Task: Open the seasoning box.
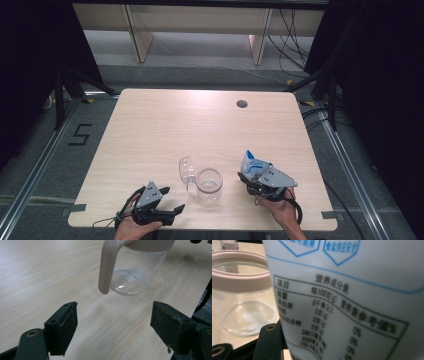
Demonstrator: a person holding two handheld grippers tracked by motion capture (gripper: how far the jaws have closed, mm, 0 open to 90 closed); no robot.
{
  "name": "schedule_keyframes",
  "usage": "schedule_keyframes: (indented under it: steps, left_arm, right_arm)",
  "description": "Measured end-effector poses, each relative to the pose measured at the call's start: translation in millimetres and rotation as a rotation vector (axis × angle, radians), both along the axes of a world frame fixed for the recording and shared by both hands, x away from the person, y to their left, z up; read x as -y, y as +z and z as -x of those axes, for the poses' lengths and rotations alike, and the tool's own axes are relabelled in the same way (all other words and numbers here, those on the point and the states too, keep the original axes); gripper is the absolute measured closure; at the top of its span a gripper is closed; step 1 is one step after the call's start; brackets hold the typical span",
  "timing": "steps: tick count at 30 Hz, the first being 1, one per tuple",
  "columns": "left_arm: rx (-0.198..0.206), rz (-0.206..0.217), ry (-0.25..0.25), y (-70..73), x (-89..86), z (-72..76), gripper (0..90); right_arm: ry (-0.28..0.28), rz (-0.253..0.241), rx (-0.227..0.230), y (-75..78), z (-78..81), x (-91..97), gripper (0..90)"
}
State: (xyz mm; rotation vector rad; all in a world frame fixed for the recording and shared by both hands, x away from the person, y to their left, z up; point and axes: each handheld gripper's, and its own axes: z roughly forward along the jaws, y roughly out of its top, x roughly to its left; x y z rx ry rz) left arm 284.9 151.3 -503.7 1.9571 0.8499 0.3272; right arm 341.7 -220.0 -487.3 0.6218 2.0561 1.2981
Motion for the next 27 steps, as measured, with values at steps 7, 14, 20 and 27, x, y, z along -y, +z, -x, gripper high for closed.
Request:
schedule_keyframes:
  steps: [7, 14, 20, 27]
  left_arm:
    - [-0.003, -0.005, 0.009, 1.1, -4.8, 5.7, 21.0]
    - [-0.032, 0.014, -0.011, -0.1, -5.4, 15.2, 21.0]
    - [-0.046, 0.024, 0.011, 0.1, -3.0, 17.6, 21.0]
    - [-0.028, -0.009, -0.015, 0.3, -5.2, 15.2, 21.1]
  right_arm:
    - [-0.045, 0.065, 0.064, 4.0, -0.4, -1.3, 42.0]
    - [-0.088, 0.116, 0.108, 5.3, 0.4, -8.6, 42.0]
    - [-0.111, 0.163, 0.142, 4.2, -0.3, -16.0, 42.0]
    - [-0.121, 0.208, 0.167, 3.5, -0.6, -22.5, 42.1]
